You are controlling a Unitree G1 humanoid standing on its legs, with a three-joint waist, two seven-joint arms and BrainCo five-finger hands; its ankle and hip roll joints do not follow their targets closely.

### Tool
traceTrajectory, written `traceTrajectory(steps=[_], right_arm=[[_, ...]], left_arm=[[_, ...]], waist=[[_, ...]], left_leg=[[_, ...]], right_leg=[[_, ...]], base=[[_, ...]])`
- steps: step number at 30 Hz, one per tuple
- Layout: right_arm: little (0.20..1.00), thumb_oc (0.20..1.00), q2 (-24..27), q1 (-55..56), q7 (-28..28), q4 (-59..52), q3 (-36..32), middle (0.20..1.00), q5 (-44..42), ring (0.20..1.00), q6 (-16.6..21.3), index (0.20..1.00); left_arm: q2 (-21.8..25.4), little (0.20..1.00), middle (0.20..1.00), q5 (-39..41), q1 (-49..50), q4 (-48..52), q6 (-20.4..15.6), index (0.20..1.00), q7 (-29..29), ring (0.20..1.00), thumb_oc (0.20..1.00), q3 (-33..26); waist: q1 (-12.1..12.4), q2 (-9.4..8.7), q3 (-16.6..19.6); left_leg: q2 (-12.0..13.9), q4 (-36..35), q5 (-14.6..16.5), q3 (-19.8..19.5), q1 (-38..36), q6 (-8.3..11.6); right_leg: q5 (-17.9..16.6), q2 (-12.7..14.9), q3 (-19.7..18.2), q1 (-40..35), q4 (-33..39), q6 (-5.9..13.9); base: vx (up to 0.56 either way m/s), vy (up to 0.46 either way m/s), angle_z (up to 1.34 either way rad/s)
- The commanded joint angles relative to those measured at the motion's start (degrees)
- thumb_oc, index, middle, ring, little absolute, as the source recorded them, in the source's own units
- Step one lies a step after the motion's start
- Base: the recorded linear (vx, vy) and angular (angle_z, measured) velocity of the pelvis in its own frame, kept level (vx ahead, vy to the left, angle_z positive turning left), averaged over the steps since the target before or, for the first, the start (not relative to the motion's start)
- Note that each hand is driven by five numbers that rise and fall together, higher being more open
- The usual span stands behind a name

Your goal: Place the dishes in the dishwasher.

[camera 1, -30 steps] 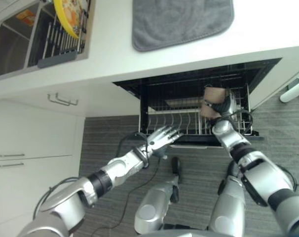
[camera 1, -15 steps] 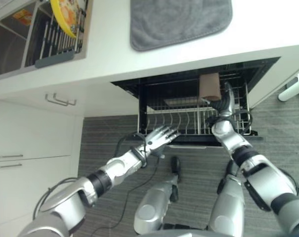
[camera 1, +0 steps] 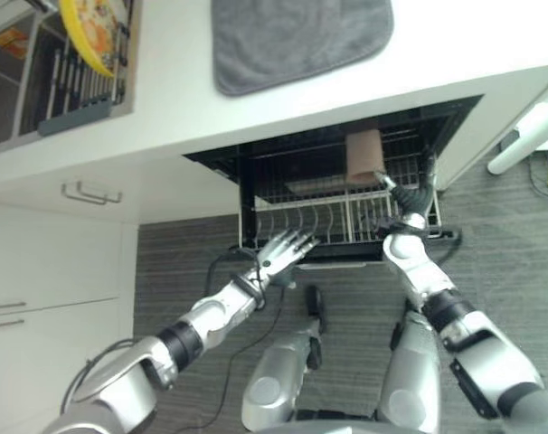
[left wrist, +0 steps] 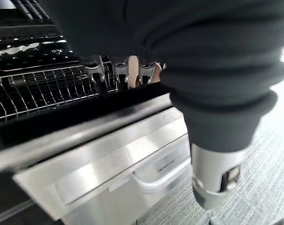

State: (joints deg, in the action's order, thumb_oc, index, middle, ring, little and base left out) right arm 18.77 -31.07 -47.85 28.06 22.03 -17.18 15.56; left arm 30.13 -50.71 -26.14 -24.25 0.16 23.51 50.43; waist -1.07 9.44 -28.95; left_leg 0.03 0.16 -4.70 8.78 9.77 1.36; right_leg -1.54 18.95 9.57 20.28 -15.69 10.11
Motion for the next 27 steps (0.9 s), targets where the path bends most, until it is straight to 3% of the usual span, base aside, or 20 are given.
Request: traceTrajectory(steps=[1,3,5,6,8,12,15,16,18,19,20,21,22,25,27], right_arm=[[1.0,1.0,0.52,1.97,4.4,-4.6,-0.38,1.0,-1.23,1.0,3.68,1.0],[1.0,1.0,1.66,6.67,8.53,-9.92,-0.23,1.0,-0.54,1.0,5.15,1.0],[1.0,1.0,4.7,16.65,17.26,-20.28,-1.06,1.0,-1.34,1.0,6.8,1.0],[1.0,1.0,4.92,17.25,18.05,-20.87,-1.12,1.0,-1.54,1.0,7.08,1.0],[1.0,1.0,6.1,21.73,23.9,-25.48,-2.31,1.0,-3.11,1.0,8.01,1.0],[1.0,1.0,6.63,25.49,32.32,-32.12,-4.18,1.0,-7.58,1.0,8.62,1.0],[1.0,1.0,6.15,25.83,40.85,-33.82,-3.14,1.0,-13.18,1.0,7.23,1.0],[1.0,1.0,5.31,25.04,44.87,-34.32,-1.54,1.0,-14.63,1.0,6.66,1.0],[1.0,1.0,4.91,24.61,46.15,-34.92,-1.66,1.0,-15.17,1.0,6.94,1.0],[1.0,1.0,4.47,24.49,46.73,-36.08,-2.29,1.0,-16.21,1.0,6.64,1.0],[1.0,1.0,3.63,24.84,47.49,-37.98,-4.13,1.0,-17.28,1.0,7.04,1.0],[1.0,1.0,3.44,24.9,48.8,-38.35,-4.66,1.0,-18.21,1.0,7.05,1.0],[1.0,1.0,2.67,24.84,52.56,-40.86,-6.91,1.0,-16.31,1.0,7.86,1.0],[1.0,1.0,3.95,24.38,54.48,-44.1,-11.3,1.0,-13.58,1.0,9.36,1.0],[1.0,1.0,5.65,23.78,53.18,-44.33,-14.68,1.0,-12.56,1.0,9.61,1.0]], left_arm=[[2.04,1.0,1.0,0.55,4.54,0.01,1.04,1.0,2.36,1.0,1.0,-0.62],[2.53,1.0,1.0,3.51,6.53,0.31,1.77,1.0,5.37,1.0,1.0,-3.43],[3.95,1.0,1.0,8.76,12.33,1.76,2.25,1.0,11.84,1.0,1.0,-11.02],[4.0,1.0,1.0,9.43,12.85,1.9,2.25,1.0,12.92,1.0,1.0,-11.57],[4.4,1.0,1.0,11.19,16.69,2.16,0.19,1.0,16.92,1.0,1.0,-17.69],[6.37,1.0,1.0,12.83,21.56,7.35,-2.97,1.0,18.97,1.0,1.0,-26.3],[6.71,1.0,1.0,14.97,21.95,9.55,-4.64,1.0,20.61,1.0,1.0,-28.9],[5.47,1.0,1.0,19.06,20.41,10.1,-8.69,1.0,23.2,1.0,1.0,-30.61],[4.36,1.0,1.0,21.16,19.88,11.04,-12.27,1.0,23.26,1.0,1.0,-31.53],[3.33,1.0,1.0,26.33,19.7,12.54,-19.15,1.0,19.82,1.0,1.0,-32.4],[0.46,1.0,1.0,39.23,20.23,16.34,-26.02,1.0,9.56,1.0,1.0,-33.58],[-0.27,1.0,1.0,41.95,20.61,17.67,-26.07,1.0,7.34,1.0,1.0,-33.9],[-3.44,1.0,1.0,55.76,22.02,21.24,-26.96,1.0,-2.48,1.0,1.0,-34.84],[-7.2,1.0,1.0,74.46,24.79,27.28,-30.12,1.0,-15.81,1.0,1.0,-37.35],[-8.1,1.0,1.0,77.01,25.31,30.42,-30.4,1.0,-18.18,1.0,1.0,-39.03]], waist=[[-0.48,-2.54,-0.83],[-1.06,-3.3,-0.44],[-1.56,-5.12,2.12],[-1.63,-5.22,2.35],[-1.94,-5.84,4.94],[-1.51,-5.65,10.56],[-0.74,-5.48,13.82],[0.38,-5.98,17.17],[0.82,-6.46,18.36],[1.12,-6.86,19.31],[1.45,-7.34,20.17],[1.54,-7.37,20.3],[1.9,-7.98,20.9],[2.73,-8.87,21.51],[3.14,-9.46,21.79]], left_leg=[[2.61,8.69,10.06,0.38,0.87,2.29],[2.75,8.47,10.18,0.67,0.03,2.19],[3.36,8.06,10.67,1.37,-2.01,2.22],[3.43,7.95,10.68,1.43,-2.26,2.25],[4.17,5.91,10.36,2.37,-5.05,2.53],[5.89,0.03,8.25,3.36,-10.17,3.59],[6.87,-3.01,6.75,3.42,-12.65,4.21],[7.54,-4.2,6.43,3.06,-14.92,4.38],[7.86,-4.05,6.72,2.82,-15.69,4.26],[8.06,-3.91,7.05,2.46,-16.3,4.06],[8.41,-3.7,7.35,1.87,-16.93,3.79],[8.51,-3.63,7.47,1.71,-17.1,3.76],[8.49,-3.29,8.07,1.26,-17.62,3.52],[8.56,-2.6,8.69,0.5,-17.88,3.44],[8.55,-2.49,8.83,-0.01,-17.91,3.5]], right_leg=[[-0.72,0.44,-4.0,-4.7,7.03,3.51],[-0.54,0.23,-3.98,-5.49,7.19,3.57],[0.05,0.25,-2.83,-7.68,7.7,3.89],[0.08,0.25,-2.7,-7.95,7.81,3.91],[0.53,-0.09,-1.42,-10.96,9.28,4.06],[1.08,-0.89,1.06,-16.42,12.45,4.14],[1.41,-1.48,2.67,-19.5,14.11,3.75],[1.77,-2.19,4.42,-22.85,15.86,3.01],[2.1,-2.67,4.96,-24.18,16.31,2.61],[2.46,-3.24,5.04,-25.17,16.58,2.21],[2.86,-4.08,5.12,-26.28,16.8,1.66],[2.95,-4.28,5.14,-26.6,16.88,1.53],[3.21,-4.86,5.1,-27.45,17.11,1.15],[3.39,-5.52,5.38,-28.37,17.29,0.74],[3.42,-5.87,5.56,-28.7,17.37,0.56]], base=[[-0.02,-0.019,-0.21],[-0.03,-0.061,-0.24],[-0.02,-0.161,-0.07],[0.0,-0.128,-0.11],[0.05,-0.098,-0.09],[0.08,-0.066,0.0],[0.11,-0.063,0.1],[0.14,-0.102,0.12],[0.1,-0.081,0.13],[0.07,-0.069,0.15],[0.06,-0.054,0.13],[0.04,-0.035,0.06],[0.02,-0.007,0.05],[0.0,0.0,0.0],[-0.02,-0.03,0.05]])
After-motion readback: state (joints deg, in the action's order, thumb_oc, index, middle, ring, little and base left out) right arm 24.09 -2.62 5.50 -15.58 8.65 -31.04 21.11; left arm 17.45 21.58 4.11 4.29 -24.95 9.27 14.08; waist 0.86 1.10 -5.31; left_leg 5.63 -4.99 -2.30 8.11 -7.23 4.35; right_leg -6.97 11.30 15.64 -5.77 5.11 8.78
